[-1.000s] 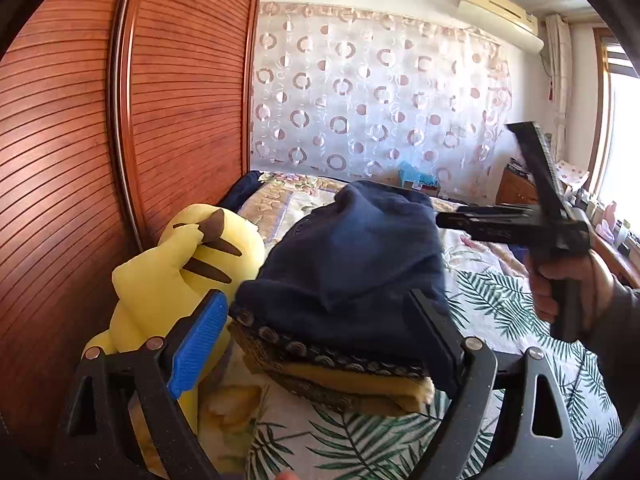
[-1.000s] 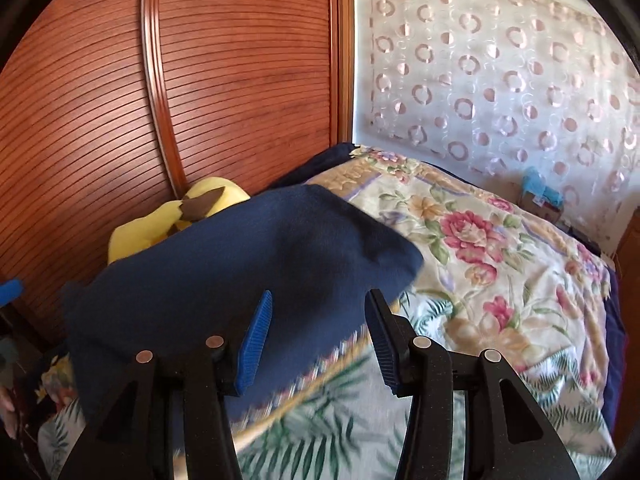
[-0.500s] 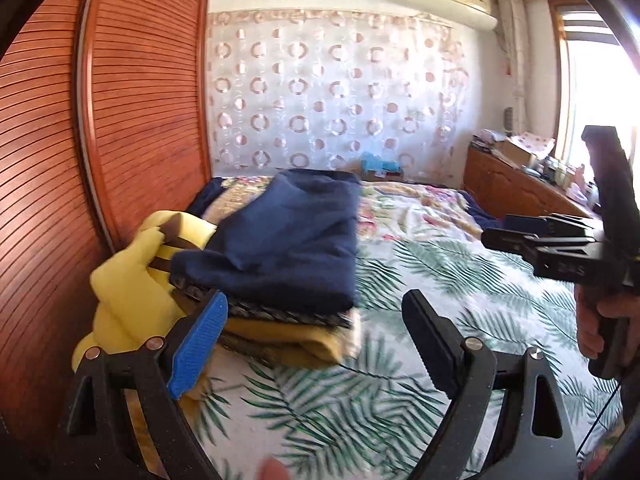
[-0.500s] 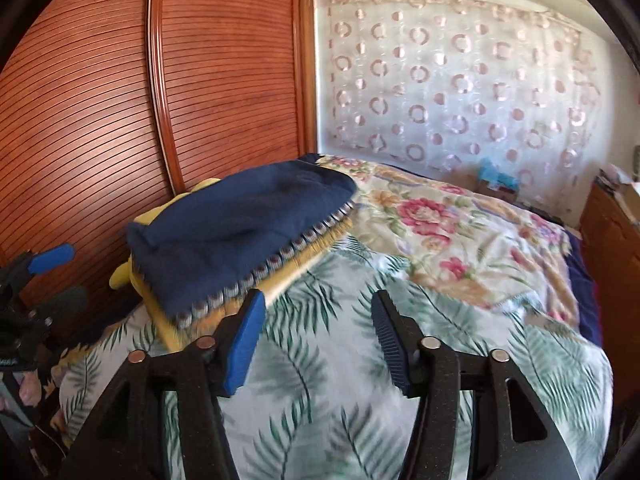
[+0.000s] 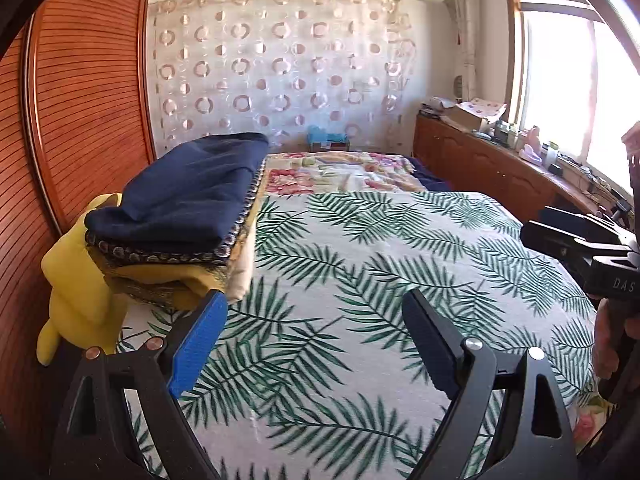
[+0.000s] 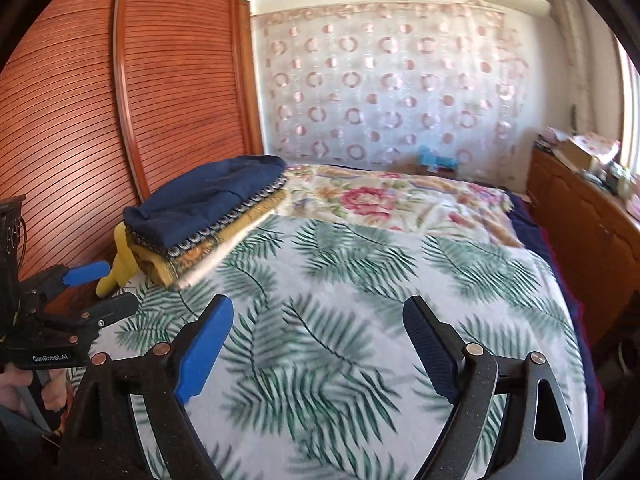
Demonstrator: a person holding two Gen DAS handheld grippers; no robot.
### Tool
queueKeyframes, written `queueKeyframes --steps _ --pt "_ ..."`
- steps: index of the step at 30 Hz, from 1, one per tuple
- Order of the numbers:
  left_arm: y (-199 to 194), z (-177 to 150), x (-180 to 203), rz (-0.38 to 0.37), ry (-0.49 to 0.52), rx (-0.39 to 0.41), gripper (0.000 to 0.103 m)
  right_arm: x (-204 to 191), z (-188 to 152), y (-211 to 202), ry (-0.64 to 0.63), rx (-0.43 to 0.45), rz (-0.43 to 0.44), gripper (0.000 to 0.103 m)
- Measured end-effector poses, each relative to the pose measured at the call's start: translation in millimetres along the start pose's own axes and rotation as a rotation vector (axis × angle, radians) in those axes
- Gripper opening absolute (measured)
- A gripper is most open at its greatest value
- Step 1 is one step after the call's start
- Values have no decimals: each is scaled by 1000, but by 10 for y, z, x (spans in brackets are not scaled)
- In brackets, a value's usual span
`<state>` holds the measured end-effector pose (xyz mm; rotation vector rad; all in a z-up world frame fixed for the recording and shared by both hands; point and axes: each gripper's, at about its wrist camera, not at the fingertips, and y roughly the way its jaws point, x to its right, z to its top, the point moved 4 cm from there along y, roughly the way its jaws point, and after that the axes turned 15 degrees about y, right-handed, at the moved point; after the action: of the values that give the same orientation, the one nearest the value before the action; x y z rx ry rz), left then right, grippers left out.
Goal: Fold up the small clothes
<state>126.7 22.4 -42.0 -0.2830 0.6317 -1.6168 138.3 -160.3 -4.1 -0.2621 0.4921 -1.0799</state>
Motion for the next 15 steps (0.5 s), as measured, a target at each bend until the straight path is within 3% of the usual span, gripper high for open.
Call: queueKeyframes --steps 15 --pt "-719 478 213 14 18 148 89 30 -75 -1340 102 193 -120 88"
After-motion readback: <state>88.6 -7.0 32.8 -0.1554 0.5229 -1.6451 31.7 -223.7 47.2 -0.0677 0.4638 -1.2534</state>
